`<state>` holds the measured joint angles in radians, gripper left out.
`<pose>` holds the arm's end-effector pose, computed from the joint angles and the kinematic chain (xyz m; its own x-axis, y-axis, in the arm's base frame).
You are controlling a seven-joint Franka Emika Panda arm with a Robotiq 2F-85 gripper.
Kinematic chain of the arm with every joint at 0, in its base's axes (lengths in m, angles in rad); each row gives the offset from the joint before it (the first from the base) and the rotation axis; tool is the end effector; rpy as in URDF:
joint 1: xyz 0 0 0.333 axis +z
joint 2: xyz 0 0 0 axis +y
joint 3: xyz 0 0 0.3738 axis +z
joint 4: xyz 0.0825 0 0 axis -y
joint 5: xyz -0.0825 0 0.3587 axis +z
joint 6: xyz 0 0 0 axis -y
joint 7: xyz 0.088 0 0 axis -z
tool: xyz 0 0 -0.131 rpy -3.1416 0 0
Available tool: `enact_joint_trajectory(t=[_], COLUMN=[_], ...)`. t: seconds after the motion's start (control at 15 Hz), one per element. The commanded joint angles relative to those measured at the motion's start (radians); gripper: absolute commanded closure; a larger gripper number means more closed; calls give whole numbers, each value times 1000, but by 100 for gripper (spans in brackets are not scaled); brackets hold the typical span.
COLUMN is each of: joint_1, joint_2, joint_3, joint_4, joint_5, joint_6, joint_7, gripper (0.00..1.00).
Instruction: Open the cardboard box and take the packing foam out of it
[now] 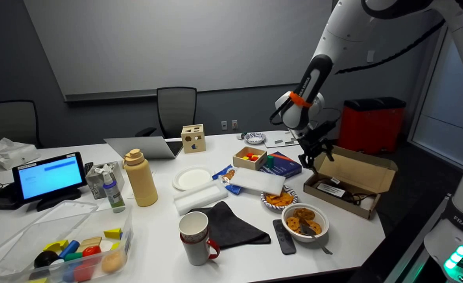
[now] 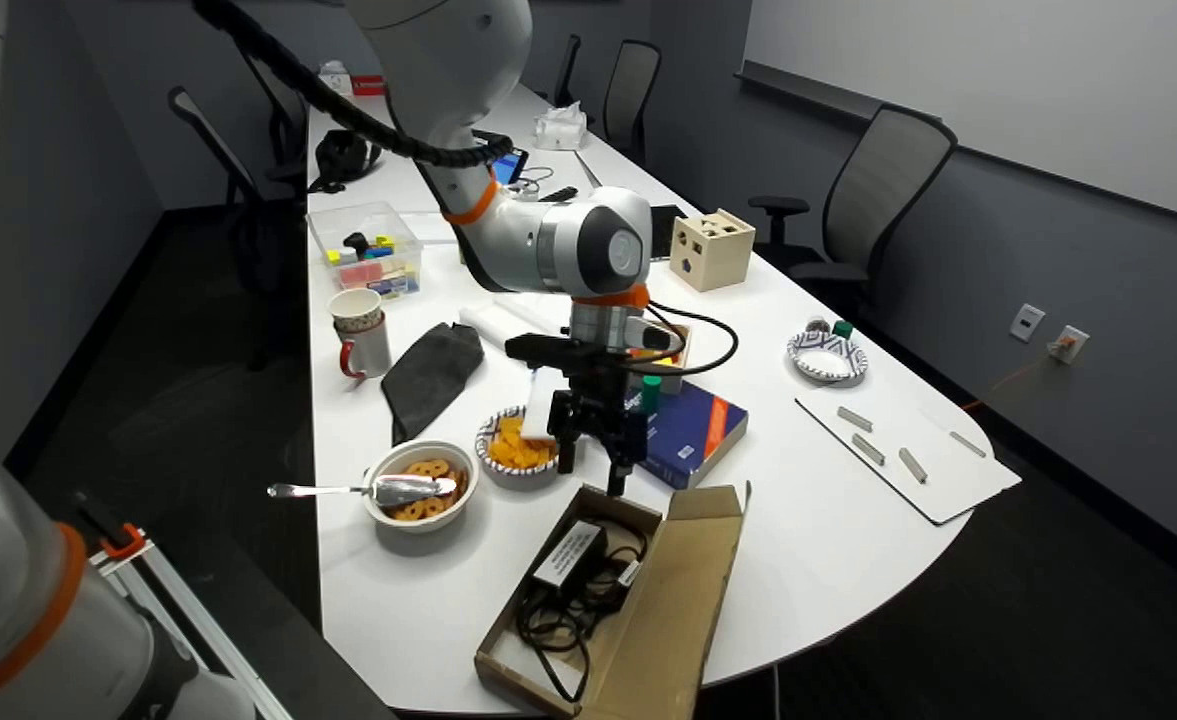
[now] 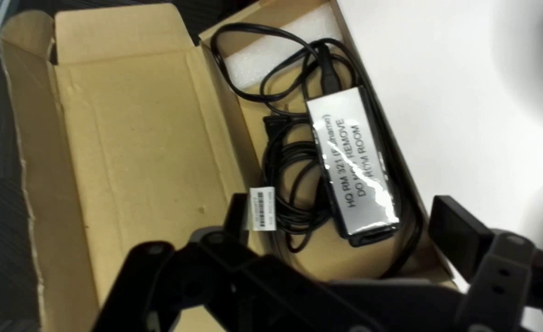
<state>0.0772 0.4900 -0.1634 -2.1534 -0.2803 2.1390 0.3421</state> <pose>0.5062 -0.0621 0.1968 0.8748 -0.2728 -0.4003 -0.1226 -0.9241 0.3620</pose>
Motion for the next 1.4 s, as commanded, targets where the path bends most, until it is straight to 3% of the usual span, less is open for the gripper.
enact_joint_trajectory(t=[0.0, 0.13, 0.2, 0.6, 0.93, 1.33], joint_1=[45, 55, 14, 12, 10, -41], joint_2=[-173, -245, -123, -126, -172, -155], joint_3=[-62, -79, -36, -28, -64, -110], joint_4=[-183, -253, -133, -141, -268, -333], joint_5=[-117, -172, -122, -129, -145, -88], joint_6=[47, 54, 17, 18, 220, 459], joint_7=[217, 342, 238, 251, 448, 516], gripper=[0, 0, 0, 0, 0, 0])
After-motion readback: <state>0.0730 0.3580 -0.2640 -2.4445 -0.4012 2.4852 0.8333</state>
